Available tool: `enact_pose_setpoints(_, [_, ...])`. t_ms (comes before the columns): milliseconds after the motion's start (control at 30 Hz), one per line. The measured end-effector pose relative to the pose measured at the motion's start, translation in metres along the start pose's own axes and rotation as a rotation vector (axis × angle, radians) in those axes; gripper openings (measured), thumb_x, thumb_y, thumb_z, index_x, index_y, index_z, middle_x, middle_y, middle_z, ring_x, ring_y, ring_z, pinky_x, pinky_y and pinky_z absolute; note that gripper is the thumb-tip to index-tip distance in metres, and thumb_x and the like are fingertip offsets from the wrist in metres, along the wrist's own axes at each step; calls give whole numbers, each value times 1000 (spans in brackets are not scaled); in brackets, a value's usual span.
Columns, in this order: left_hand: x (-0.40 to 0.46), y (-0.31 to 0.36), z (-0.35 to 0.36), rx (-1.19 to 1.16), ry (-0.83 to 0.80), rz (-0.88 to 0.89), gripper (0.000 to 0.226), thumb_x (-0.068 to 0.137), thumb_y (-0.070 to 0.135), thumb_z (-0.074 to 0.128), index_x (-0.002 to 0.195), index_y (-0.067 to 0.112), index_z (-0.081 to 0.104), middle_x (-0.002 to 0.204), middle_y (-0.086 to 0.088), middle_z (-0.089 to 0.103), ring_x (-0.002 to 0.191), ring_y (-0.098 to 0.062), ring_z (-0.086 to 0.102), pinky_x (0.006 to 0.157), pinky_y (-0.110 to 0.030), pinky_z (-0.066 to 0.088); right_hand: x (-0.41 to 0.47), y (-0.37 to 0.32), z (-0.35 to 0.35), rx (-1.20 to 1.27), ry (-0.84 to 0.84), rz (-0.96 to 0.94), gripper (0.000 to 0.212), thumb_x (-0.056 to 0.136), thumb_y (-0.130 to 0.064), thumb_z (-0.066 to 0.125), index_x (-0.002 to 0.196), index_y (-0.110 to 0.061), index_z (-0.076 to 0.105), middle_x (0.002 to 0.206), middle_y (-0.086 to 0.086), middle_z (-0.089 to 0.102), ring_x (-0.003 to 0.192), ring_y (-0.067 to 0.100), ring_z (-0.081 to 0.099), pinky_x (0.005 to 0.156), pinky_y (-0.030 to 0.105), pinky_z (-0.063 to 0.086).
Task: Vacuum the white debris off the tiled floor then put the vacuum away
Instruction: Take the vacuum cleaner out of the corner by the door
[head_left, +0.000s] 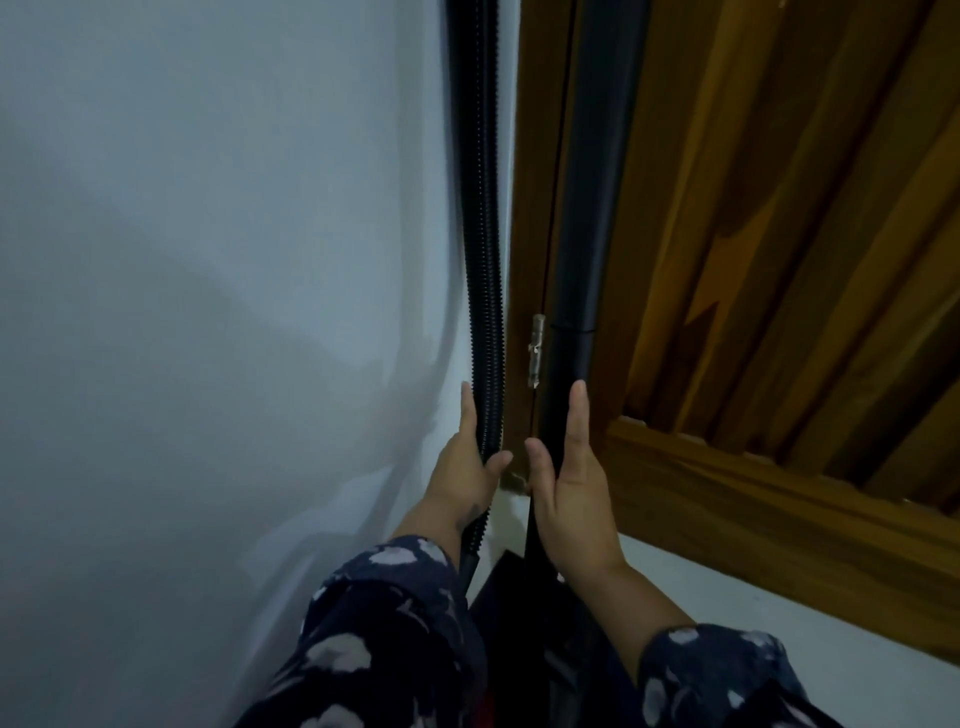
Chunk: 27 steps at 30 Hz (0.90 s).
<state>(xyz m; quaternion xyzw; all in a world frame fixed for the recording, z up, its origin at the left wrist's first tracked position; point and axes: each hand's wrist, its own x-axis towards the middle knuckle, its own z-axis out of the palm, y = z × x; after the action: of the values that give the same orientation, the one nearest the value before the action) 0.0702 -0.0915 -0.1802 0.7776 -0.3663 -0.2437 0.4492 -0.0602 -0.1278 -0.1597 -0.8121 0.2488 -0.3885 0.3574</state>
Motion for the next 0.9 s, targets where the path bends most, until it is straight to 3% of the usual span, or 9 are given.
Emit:
enact_pose_setpoints(100, [8,-7,6,-80,19,7,99,98,11,56,147,48,-22,161,-1,27,144,-20,34,118,-47,30,4,7,7,17,53,-83,71,99,-37,35,122,-76,-20,144,-34,18,133,0,32,102,-1,23])
enact_pose_setpoints(167, [6,-8,10,-130,38,9,100,97,10,56,146,52,-20,159,1,30,143,-18,34,118,-46,30,5,5,9,17,43,-80,73,98,-32,35,124,-74,-20,136,-43,3,133,-7,24,103,-2,20])
enact_pose_setpoints(267, [-7,-6,16,-199,70,26,92,99,4,53,153,42,-10,149,13,34,137,-6,35,111,-25,30,5,4,11,27,37,-54,72,100,-29,36,130,-67,-17,132,-48,-2,134,-5,25,102,-4,21])
enact_pose_setpoints(467, [-30,-8,24,-241,210,132,84,99,1,50,156,38,1,138,20,42,132,2,38,112,-26,31,10,3,3,80,-22,-9,65,102,-24,34,128,-59,-14,129,-49,-8,132,-12,7,97,-13,7])
enact_pose_setpoints(600, [-53,-1,33,-117,311,208,79,101,7,49,152,43,2,128,26,29,126,7,25,113,-29,23,12,2,3,80,-58,-36,70,102,-30,32,125,-69,-21,153,-24,6,142,7,24,115,24,26])
enact_pose_setpoints(700, [-65,-2,38,-63,363,260,75,102,14,48,145,49,-2,137,23,28,130,3,25,120,-44,22,13,0,2,82,-70,5,65,96,-46,31,123,-74,-22,155,3,30,134,26,45,110,47,39])
enact_pose_setpoints(767, [-67,-3,40,-36,377,285,75,102,17,46,144,53,-5,150,14,31,138,-3,27,119,-51,25,15,-3,-1,85,-59,18,70,95,-47,38,124,-71,-22,153,6,34,133,21,44,114,38,33])
enact_pose_setpoints(833, [-69,-3,42,-13,397,299,75,102,21,42,141,59,-9,156,4,31,142,-9,30,117,-54,27,15,-7,-1,117,-53,9,81,95,-39,51,124,-69,-19,156,-5,23,136,5,27,112,15,22])
enact_pose_setpoints(900, [-72,-3,44,18,412,311,72,100,25,39,143,57,-9,156,2,32,142,-11,32,116,-54,28,15,-10,0,167,-32,5,92,89,-37,61,126,-70,-16,153,-11,27,136,5,31,111,15,27])
